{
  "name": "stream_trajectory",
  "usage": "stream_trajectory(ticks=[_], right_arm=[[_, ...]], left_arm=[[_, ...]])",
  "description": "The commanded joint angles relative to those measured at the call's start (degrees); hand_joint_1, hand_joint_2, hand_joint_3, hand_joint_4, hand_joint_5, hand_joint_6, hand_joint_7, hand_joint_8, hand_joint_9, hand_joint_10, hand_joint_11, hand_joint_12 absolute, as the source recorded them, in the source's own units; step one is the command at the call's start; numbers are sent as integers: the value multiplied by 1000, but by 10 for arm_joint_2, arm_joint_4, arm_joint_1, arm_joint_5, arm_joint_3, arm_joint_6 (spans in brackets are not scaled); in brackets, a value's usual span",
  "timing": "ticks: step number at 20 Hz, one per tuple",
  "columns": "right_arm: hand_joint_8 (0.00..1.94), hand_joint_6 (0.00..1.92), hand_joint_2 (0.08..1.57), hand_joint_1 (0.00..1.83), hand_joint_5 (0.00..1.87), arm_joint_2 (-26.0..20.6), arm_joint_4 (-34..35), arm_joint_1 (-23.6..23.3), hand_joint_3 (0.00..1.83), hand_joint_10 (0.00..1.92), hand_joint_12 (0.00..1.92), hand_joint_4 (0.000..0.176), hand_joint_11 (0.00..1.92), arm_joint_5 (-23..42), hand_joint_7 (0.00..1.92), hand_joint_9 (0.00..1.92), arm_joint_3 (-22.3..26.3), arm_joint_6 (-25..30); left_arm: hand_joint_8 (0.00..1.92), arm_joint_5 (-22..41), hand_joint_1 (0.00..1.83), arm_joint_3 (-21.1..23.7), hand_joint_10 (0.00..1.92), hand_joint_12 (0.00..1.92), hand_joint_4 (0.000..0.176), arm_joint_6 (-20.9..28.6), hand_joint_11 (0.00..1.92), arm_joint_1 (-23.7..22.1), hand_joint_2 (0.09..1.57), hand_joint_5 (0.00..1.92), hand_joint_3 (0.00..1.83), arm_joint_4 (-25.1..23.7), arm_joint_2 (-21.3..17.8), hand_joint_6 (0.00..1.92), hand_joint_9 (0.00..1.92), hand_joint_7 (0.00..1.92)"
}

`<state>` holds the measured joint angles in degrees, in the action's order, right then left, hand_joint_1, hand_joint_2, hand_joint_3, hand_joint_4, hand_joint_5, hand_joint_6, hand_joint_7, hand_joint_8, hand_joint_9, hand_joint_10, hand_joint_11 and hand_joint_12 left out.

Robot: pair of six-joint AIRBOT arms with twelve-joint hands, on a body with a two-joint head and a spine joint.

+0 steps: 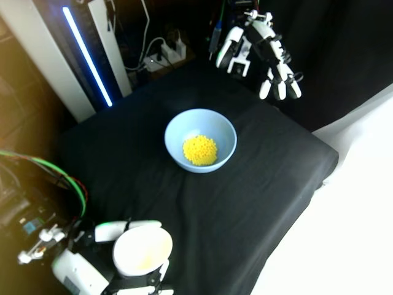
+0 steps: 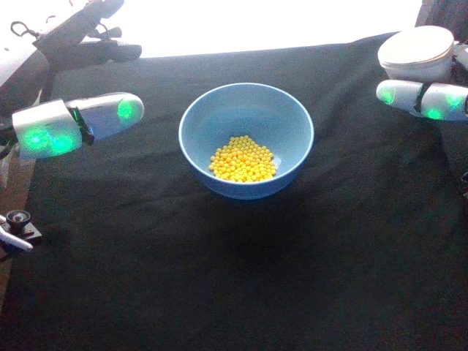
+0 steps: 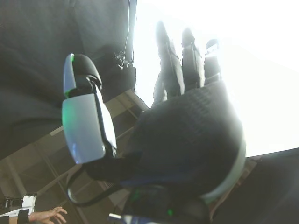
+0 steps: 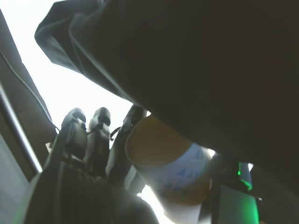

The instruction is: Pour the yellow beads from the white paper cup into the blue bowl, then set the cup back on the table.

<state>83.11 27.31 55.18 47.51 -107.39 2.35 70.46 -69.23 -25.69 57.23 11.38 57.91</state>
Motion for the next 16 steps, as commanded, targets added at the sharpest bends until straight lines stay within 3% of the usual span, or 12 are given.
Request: stream_trajectory(ticks=[1,2,5,6,7,8,9,10,11,12,13,16], right_arm=[[0,422,1050,821,727,-4,0,-5,0,6,0,50,0,64,579,242,-6,7],[0,138,1012,804,755,-4,-1,-5,0,3,0,24,0,64,565,251,-6,7],[0,5,993,813,740,-2,-12,-5,0,0,0,6,0,66,501,199,-6,8],[0,7,992,799,748,-1,-14,-5,0,0,0,11,0,69,493,172,-6,8],[0,8,947,806,801,0,-16,-5,0,0,0,45,0,72,483,140,-5,8],[2,8,927,805,815,0,-18,-5,0,0,0,67,0,76,486,132,-5,9],[0,1,924,805,789,0,-20,-5,0,0,0,57,0,81,476,127,-4,13],[0,0,933,757,719,0,-23,-5,0,0,0,37,0,88,414,83,-3,18],[0,0,935,720,680,0,-25,-5,0,2,0,107,0,94,400,82,-2,23],[0,0,938,733,657,0,-27,-5,1,11,0,128,0,99,394,102,-2,27],[0,0,962,724,622,0,-29,-5,10,8,0,166,0,103,371,99,-1,29],[0,0,1001,589,379,-5,-35,-5,15,0,0,176,0,106,191,2,4,29]], left_arm=[[0,69,622,-3,9,29,0,7,60,-8,1016,127,3,5,1,0,325,645],[3,68,621,-3,8,28,0,7,54,-8,1022,125,5,5,1,0,324,650],[3,68,639,-4,11,22,0,7,33,-8,1038,121,8,5,2,0,338,654],[7,68,637,-4,14,22,1,7,31,-8,1034,123,5,5,2,1,348,663],[8,68,634,-4,13,22,12,7,30,-8,1030,127,3,5,2,3,349,668],[10,68,634,-4,15,22,6,7,30,-8,1035,122,5,5,2,1,355,674],[10,68,638,-4,18,30,2,7,44,-8,1037,123,5,5,2,1,368,679],[9,68,627,-4,18,38,11,7,59,-8,1030,121,1,5,2,0,375,680],[9,68,630,-4,12,30,14,7,38,-8,1028,124,0,5,2,1,366,683],[7,68,632,-4,9,29,12,7,32,-8,1029,121,0,5,2,0,361,681],[7,68,634,-4,8,27,18,7,25,-8,1028,125,0,5,2,1,361,683],[1,67,639,-4,8,36,22,8,39,-7,1028,124,0,5,2,1,368,674]])
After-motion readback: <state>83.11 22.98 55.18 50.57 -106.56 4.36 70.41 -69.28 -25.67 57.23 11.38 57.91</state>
